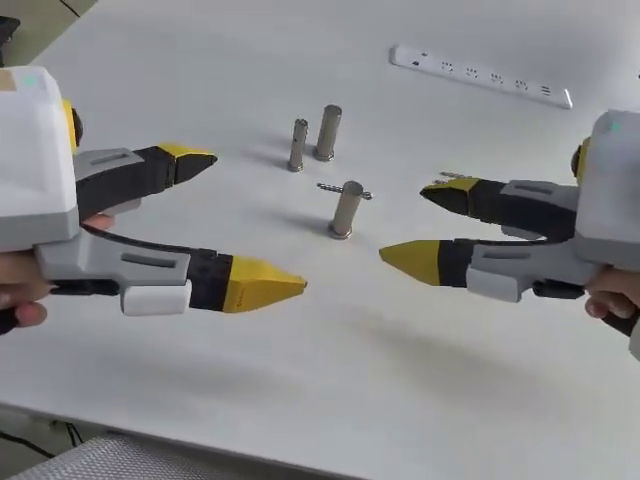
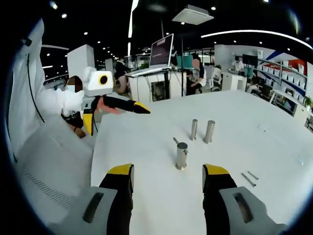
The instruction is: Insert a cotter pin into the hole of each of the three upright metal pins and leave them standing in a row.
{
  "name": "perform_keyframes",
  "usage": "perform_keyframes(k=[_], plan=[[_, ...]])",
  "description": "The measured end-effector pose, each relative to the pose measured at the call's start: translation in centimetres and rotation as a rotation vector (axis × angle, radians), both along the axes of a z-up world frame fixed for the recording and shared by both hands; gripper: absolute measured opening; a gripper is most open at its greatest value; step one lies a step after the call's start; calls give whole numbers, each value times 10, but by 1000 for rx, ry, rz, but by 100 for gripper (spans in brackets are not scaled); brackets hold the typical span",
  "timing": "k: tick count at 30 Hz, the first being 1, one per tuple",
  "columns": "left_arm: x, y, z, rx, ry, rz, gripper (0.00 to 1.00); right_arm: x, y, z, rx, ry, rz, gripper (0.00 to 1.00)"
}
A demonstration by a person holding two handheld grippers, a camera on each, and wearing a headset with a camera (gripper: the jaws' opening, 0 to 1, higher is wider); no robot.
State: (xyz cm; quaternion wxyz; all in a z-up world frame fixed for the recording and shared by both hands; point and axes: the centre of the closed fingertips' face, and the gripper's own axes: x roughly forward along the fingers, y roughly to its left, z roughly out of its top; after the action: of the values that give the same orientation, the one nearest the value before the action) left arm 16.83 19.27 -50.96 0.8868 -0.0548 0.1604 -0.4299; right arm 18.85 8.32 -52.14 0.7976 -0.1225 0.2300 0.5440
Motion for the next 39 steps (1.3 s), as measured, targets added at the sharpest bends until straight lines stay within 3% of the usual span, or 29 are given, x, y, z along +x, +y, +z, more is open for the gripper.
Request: perform_keyframes(k=[4,9,11,16,18,23,28,33,36,39], plan=[[-6,-6,-3,1,19,-31,99,-6,-12,1,87,81,-77,68],[-9,-12,-2,-11,26,-47,99,-5,-28,4,115,77,-162,72],[-8,-12,-1,-15,28,-41,99,-8,-30,5,119,89,-158,74],[-2,-11,1,-39,30,-12,99,-12,-29,3,102,101,-163,92],[2,-8,2,-43,20,8,97,-12,-26,5,111,96,-157,94],[9,-3,-2,-42,39,15,98,-12,-24,3,92,111,-149,98],[20,2,-5,-39,66,19,99,-10,-25,1,112,137,-177,98],[38,6,-2,-54,69,35,99,-9,-30,2,118,148,-207,98],[57,14,7,-74,33,77,98,-11,-36,5,120,147,-226,98],[68,20,15,-88,24,99,97,-13,-44,7,124,147,-244,98]])
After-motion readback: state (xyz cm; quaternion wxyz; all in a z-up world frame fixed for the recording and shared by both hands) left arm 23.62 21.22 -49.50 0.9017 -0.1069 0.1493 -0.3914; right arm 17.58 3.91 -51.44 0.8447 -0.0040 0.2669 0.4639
